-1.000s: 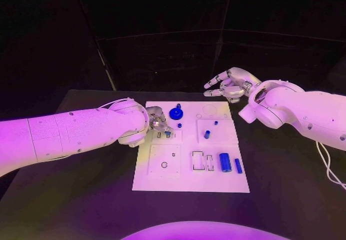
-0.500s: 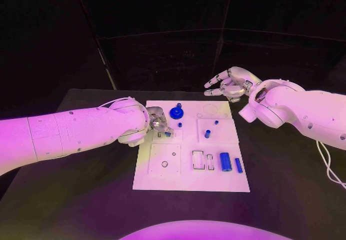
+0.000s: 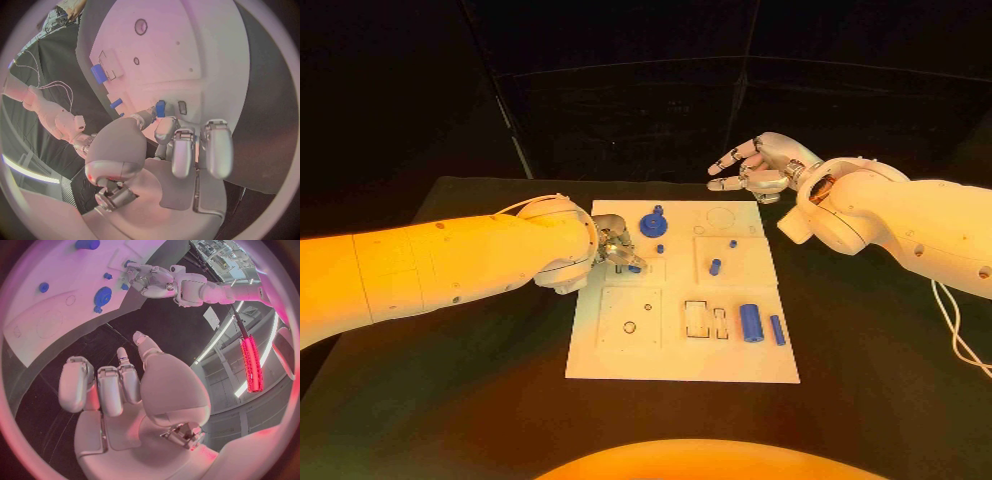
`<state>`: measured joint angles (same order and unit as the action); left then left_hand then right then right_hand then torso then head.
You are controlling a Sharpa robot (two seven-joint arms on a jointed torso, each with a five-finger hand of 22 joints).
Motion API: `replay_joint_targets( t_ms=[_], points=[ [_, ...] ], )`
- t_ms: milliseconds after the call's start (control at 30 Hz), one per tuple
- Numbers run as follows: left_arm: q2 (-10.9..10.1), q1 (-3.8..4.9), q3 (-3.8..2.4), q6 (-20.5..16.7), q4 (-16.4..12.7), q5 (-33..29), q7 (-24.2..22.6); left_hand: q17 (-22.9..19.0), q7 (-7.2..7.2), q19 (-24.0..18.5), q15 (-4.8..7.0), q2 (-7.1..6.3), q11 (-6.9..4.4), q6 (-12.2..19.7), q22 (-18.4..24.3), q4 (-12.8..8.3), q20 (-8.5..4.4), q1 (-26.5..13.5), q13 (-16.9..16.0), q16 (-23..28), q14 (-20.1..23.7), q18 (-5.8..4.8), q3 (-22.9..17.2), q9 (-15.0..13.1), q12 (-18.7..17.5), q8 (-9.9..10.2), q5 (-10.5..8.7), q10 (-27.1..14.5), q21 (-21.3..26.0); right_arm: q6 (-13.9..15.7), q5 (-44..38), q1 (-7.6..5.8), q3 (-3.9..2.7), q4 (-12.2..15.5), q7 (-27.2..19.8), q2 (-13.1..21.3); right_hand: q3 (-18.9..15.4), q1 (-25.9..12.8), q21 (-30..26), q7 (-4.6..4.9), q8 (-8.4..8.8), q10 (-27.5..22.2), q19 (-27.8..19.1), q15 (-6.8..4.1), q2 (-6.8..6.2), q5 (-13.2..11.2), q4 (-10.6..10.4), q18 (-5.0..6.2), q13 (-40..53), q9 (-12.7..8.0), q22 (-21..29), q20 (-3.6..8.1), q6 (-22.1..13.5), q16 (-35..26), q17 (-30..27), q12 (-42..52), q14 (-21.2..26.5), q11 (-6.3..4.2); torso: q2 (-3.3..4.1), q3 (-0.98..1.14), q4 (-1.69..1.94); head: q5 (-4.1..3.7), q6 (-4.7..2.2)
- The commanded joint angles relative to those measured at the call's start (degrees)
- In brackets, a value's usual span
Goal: Assemble the parts on the task board
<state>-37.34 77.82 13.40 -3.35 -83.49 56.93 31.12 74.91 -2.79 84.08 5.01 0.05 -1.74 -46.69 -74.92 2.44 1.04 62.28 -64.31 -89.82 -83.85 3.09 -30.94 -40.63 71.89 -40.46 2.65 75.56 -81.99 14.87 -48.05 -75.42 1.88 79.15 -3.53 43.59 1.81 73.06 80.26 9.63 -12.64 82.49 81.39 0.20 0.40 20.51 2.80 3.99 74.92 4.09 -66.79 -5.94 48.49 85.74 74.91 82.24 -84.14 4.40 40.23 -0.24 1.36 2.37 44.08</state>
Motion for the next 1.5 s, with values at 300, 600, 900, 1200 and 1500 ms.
replay_joint_targets(
  t_ms=[300, 600, 900, 1200, 1500],
  points=[
    [-0.07, -0.20, 0.19, 1.69, 0.16, 0.56, 1.31, 15.09, 0.33, 2.39, 0.36, 0.40, -0.04, -0.06, -2.14, -6.21, -0.28, 0.08, -0.18, -0.18, -6.15, -0.49, -6.50, 0.08, 0.07, -0.23, 0.14, 0.30, -0.21, -0.60, -0.12, -0.10, -0.04, -0.14, -0.46, -0.15, -0.37, -0.35, -0.35, -0.11, -0.39, -0.24, -0.01, -0.43, 0.24, 0.30, 0.10, 0.36, 4.89, -0.06, 0.04, 0.31, -0.24, -0.16, 6.30, -0.27, -3.89, 0.01, 0.00, 0.02, -0.02, 0.15, 0.22],
    [-0.20, -0.20, 0.18, 1.67, 0.23, 0.55, 1.63, 15.09, 0.33, 2.41, 0.36, 0.40, -0.03, -0.15, -2.19, -6.17, -0.29, 0.00, -0.33, -0.18, -6.15, -0.50, -6.68, -0.02, 0.19, -0.31, 0.14, 0.44, -0.24, -0.63, -0.14, -0.10, -0.04, -0.16, -0.46, -0.11, -0.40, -0.47, -0.38, -0.11, -0.47, -0.22, -0.02, -0.43, 0.37, 0.28, -0.01, 0.37, 4.91, -0.07, 0.10, 0.31, -0.27, -0.16, 6.30, -0.25, -3.89, 0.00, 0.01, 0.03, -0.04, 0.10, 0.22],
    [-0.13, -0.19, 0.18, 2.10, 0.40, -0.45, 1.81, 15.09, 0.65, 2.61, 0.45, -0.02, -0.22, -1.17, -2.77, -4.36, -0.33, -2.79, -0.11, -0.18, -6.15, -0.60, -6.72, -0.82, 0.18, -1.05, 0.13, 0.75, -0.58, -0.66, -0.17, -0.10, -0.04, -0.21, -0.40, -0.11, -0.40, -0.47, -0.38, -0.11, -0.47, -0.22, -0.02, -0.43, 0.37, 0.28, -0.01, 0.37, 4.91, -0.07, 0.10, 0.31, -0.27, -0.16, 6.30, -0.25, -3.89, 0.00, 0.00, 0.02, -0.01, 0.11, 0.37],
    [0.45, -0.19, 0.18, 2.56, 0.99, -0.65, 2.04, 15.09, 0.92, 2.71, 0.65, -0.15, -0.46, -1.71, -3.08, -3.89, -0.49, -3.60, -0.44, -0.18, -6.15, -0.65, -6.69, -1.33, 0.47, -1.57, 0.13, 1.07, -0.75, -0.68, -0.17, -0.10, -0.04, -0.25, -0.35, -0.12, -0.40, -0.47, -0.38, -0.11, -0.47, -0.22, -0.02, -0.43, 0.37, 0.28, -0.01, 0.37, 4.91, -0.07, 0.10, 0.31, -0.27, -0.16, 6.30, -0.25, -3.89, 0.00, -0.02, 0.05, -0.07, 0.08, 0.44],
    [1.36, -0.18, 0.18, 3.06, 1.73, -0.67, 2.09, 15.09, 1.14, 2.78, 0.81, -0.86, -0.63, -2.18, -3.33, -2.78, -0.65, -5.30, -0.72, -0.18, -6.15, -0.70, -5.22, -1.82, 0.77, -1.97, 0.12, 1.40, -0.88, -0.67, -0.17, -0.10, -0.04, -0.27, -0.28, -0.09, -0.42, -0.48, -0.42, -0.11, -0.50, -0.26, -0.04, -0.43, 0.39, 0.28, -0.01, 0.38, 4.86, -0.08, 0.16, 0.31, -0.29, -0.19, 6.24, -0.28, -3.88, 0.00, 0.00, 0.03, -0.05, -0.04, 0.46]
  ],
)
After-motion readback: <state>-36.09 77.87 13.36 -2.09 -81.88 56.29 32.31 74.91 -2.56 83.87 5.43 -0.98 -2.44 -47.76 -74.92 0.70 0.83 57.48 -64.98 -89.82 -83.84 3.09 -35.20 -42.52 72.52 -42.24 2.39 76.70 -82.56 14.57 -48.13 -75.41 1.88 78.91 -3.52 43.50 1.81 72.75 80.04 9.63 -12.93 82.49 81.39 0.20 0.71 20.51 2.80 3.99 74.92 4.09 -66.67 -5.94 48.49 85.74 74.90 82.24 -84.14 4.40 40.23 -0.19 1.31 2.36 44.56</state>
